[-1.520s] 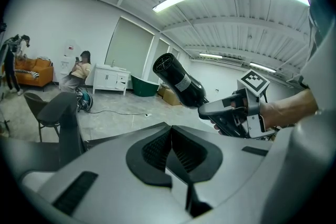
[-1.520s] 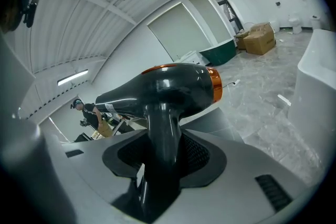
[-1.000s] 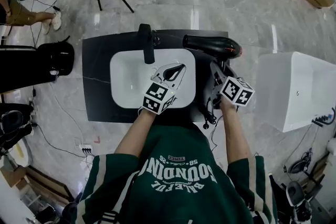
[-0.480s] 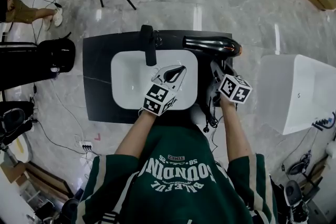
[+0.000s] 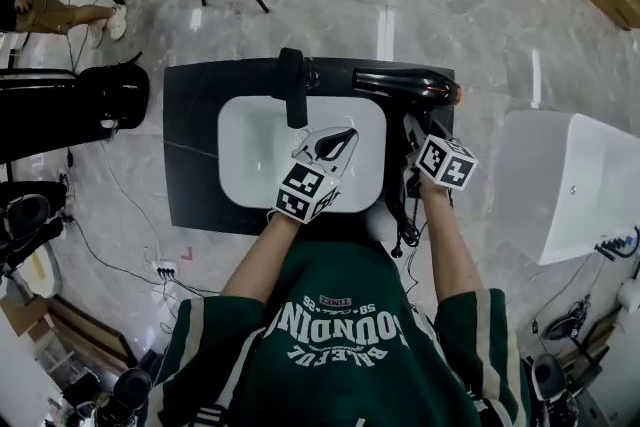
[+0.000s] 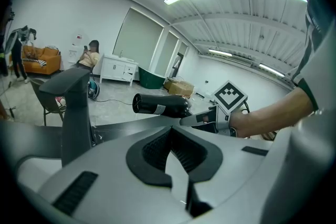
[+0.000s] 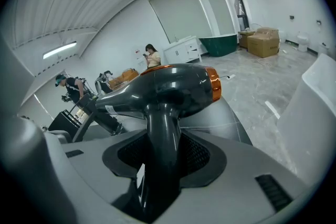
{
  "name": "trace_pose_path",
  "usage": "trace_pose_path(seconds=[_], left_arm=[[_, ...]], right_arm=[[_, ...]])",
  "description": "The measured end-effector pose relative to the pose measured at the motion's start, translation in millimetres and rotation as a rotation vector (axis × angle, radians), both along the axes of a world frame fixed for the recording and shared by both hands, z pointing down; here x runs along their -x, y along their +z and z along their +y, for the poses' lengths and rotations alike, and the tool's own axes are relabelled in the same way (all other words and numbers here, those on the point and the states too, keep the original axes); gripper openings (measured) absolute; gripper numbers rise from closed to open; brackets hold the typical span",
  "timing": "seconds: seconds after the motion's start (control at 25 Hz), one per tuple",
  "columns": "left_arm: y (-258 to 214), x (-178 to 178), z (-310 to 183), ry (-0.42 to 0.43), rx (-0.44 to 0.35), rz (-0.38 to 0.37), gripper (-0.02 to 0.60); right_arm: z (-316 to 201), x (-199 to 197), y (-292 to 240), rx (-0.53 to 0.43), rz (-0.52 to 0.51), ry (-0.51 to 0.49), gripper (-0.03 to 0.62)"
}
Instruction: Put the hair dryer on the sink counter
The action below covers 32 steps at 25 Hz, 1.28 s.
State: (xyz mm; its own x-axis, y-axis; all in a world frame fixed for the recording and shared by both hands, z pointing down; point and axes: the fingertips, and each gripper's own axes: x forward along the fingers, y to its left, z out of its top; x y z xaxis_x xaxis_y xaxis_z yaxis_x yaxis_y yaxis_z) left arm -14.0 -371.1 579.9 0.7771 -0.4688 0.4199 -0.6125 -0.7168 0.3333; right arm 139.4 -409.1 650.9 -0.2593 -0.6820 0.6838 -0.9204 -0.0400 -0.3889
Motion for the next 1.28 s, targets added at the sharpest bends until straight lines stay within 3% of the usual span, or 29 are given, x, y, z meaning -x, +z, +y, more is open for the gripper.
trace_pose_path(seconds=[0.72, 1.28], left_arm=[[16.2, 20.9, -10.1, -0.024, 0.035, -0.018, 0.012], [14.3, 31.5, -24.2, -0.053, 0.027, -0.021, 0.012]], right_arm=[[-9.6, -2.7, 49.9, 0.114, 0.108, 0.029, 0.204], [-14.9, 1.5, 60.6, 0.112, 0.212, -0.008, 0.204]])
